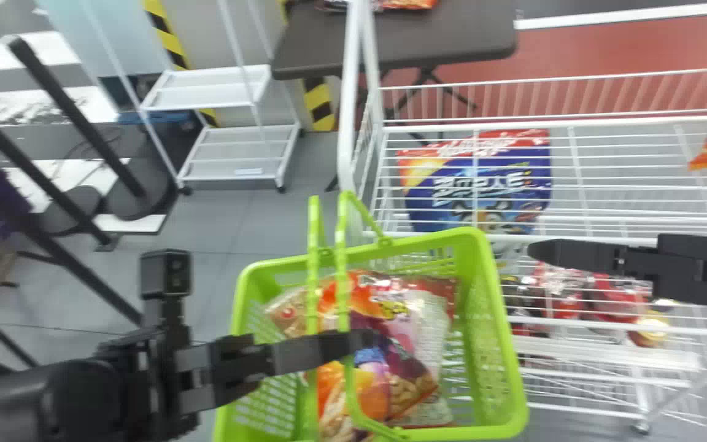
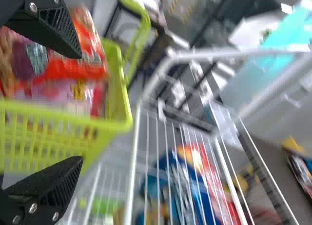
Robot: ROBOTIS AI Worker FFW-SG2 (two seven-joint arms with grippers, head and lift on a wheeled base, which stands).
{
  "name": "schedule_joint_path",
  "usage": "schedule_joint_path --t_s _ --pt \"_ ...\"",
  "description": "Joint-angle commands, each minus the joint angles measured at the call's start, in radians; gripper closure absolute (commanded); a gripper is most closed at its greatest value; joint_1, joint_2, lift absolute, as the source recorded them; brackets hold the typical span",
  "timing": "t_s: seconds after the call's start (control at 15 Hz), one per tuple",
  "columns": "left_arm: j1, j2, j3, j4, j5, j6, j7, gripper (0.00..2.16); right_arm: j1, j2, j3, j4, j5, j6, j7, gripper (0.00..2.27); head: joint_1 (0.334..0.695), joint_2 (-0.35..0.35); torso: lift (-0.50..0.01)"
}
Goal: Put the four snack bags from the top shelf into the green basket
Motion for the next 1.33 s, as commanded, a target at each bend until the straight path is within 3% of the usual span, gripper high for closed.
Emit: schedule_joint_path --t_s 0.0,0.07,0.33,0.87,1.0,1.07,1.13,1.2,1.27 --pt "0.008 -0.003 0.007 0.003 0.000 -0.003 -0.010 2.15 -0.040 -0.008 0.008 0.073 0.229 -0.149 -0.026 0.04 0.695 0.070 0.000" --pt "0.008 -0.003 0.010 0.004 0.000 -0.003 -0.010 2.15 -0.065 -0.006 0.010 0.131 0.295 -0.241 -0.032 0.04 0.695 -0.010 0.000" --pt "0.011 -0.006 0.016 0.018 -0.003 -0.006 -0.010 2.15 -0.217 -0.008 -0.008 0.384 0.455 -0.517 -0.032 0.04 0.695 -0.144 0.000" --pt "0.017 -0.016 0.017 0.044 -0.017 -0.024 -0.010 2.15 -0.518 -0.045 -0.002 0.817 0.660 -0.683 -0.025 0.11 0.695 -0.238 0.000" --pt "0.017 -0.026 0.016 0.044 -0.029 -0.024 -0.010 2.15 -0.556 -0.045 0.012 0.883 0.693 -0.676 -0.028 0.52 0.695 -0.243 0.000" --pt "0.017 -0.026 0.014 0.044 -0.029 -0.024 -0.010 2.15 -0.564 -0.051 0.016 0.896 0.706 -0.667 -0.023 0.85 0.695 -0.246 0.000" --pt "0.017 -0.026 0.014 0.044 -0.029 -0.024 -0.010 2.15 -0.564 -0.054 0.022 0.898 0.705 -0.655 -0.020 1.40 0.695 -0.248 0.000" --pt "0.017 -0.026 0.014 0.043 -0.031 -0.024 -0.010 2.15 -0.550 -0.052 0.022 0.896 0.696 -0.615 -0.029 2.12 0.695 -0.250 0.000" --pt "0.017 -0.026 0.013 0.043 -0.031 -0.024 -0.010 2.15 -0.536 -0.049 0.021 0.866 0.700 -0.597 -0.029 2.25 0.695 -0.251 0.000"
